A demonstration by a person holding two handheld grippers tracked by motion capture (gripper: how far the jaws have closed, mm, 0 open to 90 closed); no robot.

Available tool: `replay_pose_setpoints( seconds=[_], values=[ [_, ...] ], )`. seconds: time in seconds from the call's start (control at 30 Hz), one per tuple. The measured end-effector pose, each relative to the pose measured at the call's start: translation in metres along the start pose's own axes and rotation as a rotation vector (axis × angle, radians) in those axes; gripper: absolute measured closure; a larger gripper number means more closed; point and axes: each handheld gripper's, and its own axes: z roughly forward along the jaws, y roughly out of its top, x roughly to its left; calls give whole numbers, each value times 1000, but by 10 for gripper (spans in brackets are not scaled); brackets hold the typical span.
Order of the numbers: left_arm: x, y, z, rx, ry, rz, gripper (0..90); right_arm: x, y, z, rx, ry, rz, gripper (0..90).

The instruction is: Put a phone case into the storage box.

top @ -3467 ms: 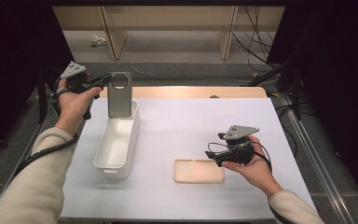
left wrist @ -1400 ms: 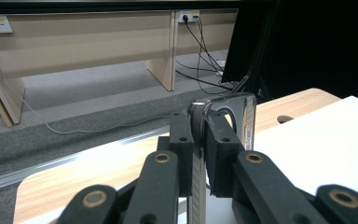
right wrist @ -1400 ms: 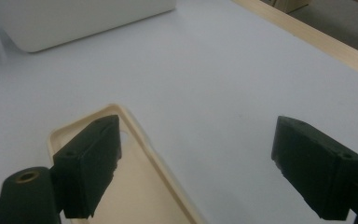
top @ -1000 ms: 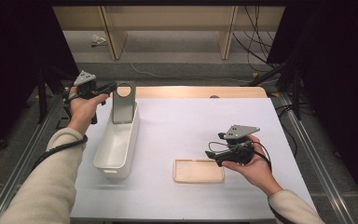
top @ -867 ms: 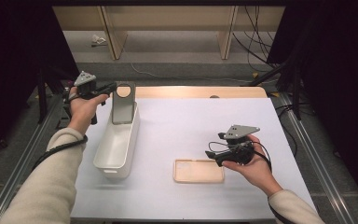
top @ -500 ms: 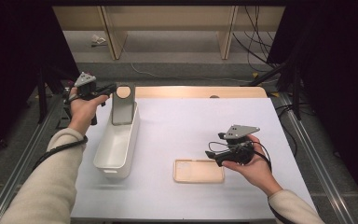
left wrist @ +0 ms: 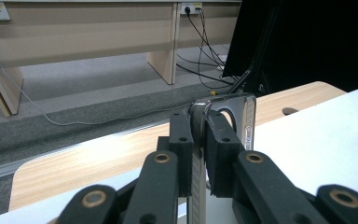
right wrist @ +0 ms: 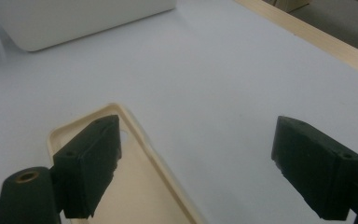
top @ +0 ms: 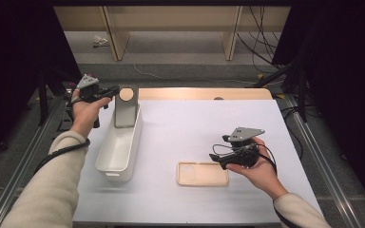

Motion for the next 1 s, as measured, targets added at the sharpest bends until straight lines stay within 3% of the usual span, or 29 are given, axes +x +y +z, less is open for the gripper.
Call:
replay_pose_setpoints(
  seconds=[1.0],
  values=[
    [2,-5,3,21,2,3,817,0,0,0,-1,1,-1,166]
  ],
)
